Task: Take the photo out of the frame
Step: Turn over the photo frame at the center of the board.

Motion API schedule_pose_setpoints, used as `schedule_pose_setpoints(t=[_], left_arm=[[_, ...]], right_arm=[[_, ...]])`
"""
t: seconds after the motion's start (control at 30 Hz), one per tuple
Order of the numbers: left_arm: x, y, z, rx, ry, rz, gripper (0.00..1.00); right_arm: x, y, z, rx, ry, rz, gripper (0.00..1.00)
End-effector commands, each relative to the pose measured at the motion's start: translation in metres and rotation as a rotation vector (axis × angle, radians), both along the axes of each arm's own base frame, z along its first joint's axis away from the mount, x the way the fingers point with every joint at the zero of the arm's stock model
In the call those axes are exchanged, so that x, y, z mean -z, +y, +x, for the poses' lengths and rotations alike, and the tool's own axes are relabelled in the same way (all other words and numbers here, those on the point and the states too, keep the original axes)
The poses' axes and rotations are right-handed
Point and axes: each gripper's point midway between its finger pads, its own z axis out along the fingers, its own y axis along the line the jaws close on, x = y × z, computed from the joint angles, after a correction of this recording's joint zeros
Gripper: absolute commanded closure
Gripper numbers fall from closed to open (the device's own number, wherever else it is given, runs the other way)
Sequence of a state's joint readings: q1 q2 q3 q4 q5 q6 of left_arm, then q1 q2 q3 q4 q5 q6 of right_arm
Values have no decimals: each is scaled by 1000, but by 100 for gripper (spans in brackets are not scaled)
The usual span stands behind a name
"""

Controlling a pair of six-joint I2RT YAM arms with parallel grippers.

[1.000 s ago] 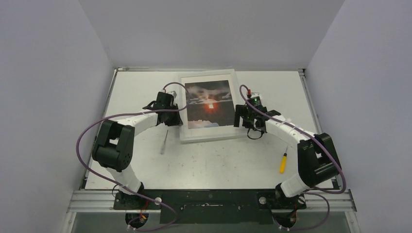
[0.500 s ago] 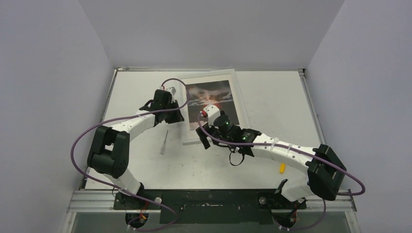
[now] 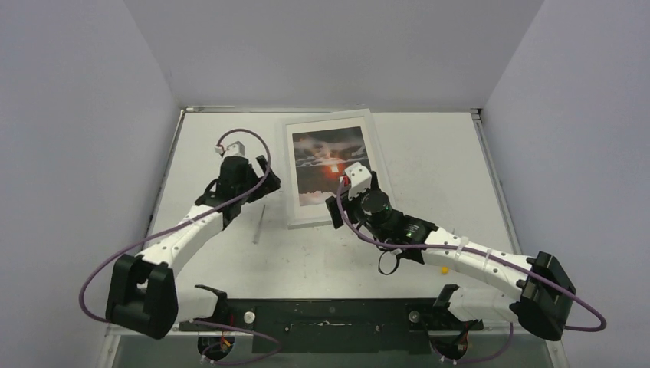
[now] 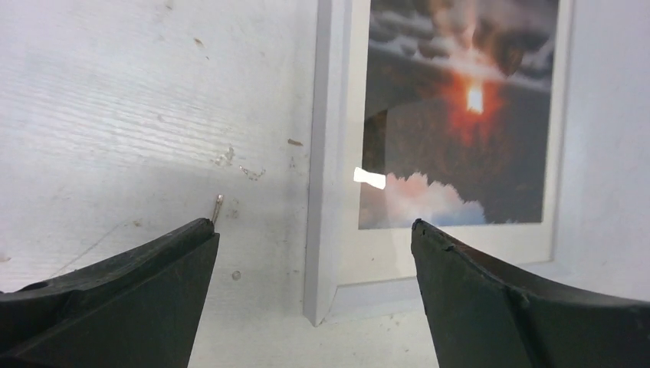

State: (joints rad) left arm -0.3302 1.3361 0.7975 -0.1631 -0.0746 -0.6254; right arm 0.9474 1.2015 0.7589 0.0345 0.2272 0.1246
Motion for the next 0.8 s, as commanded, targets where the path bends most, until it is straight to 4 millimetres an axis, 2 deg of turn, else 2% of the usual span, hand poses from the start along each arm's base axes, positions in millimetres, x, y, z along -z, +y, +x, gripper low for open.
schedule_pose_setpoints(t=[0.0,0.03,0.07,0.13,0.23,0.27,0.4,0.57,0.67,0.77], left_arm=[[-36,42,15,-287,-135,-174,4],[-41,43,19,-247,-182,-249,4],[-37,45,16,-215,-194,-313,3],[-39,37,16,-168,-194,-345,2],[-37,22,19,-112,-136,-227,0],[-32,15,17,-85,-99,-187,5],[-27,-16,24,11,-34,-137,14],[-5,-32,35,29,48,-144,16],[10,-40,37,51,121,-74,16],[18,-47,42,61,157,-16,21]], right_arm=[[-30,-10,16,98,-76,87,10],[-28,-9,16,99,-61,81,10],[-27,-8,17,102,-49,81,10],[-26,-5,17,102,-33,89,10],[-25,-3,19,117,-16,109,10],[-25,-1,19,121,-3,114,10],[-11,9,21,123,87,53,10],[-3,11,19,89,77,32,7],[-1,12,17,71,73,23,7],[1,10,17,73,70,5,6]])
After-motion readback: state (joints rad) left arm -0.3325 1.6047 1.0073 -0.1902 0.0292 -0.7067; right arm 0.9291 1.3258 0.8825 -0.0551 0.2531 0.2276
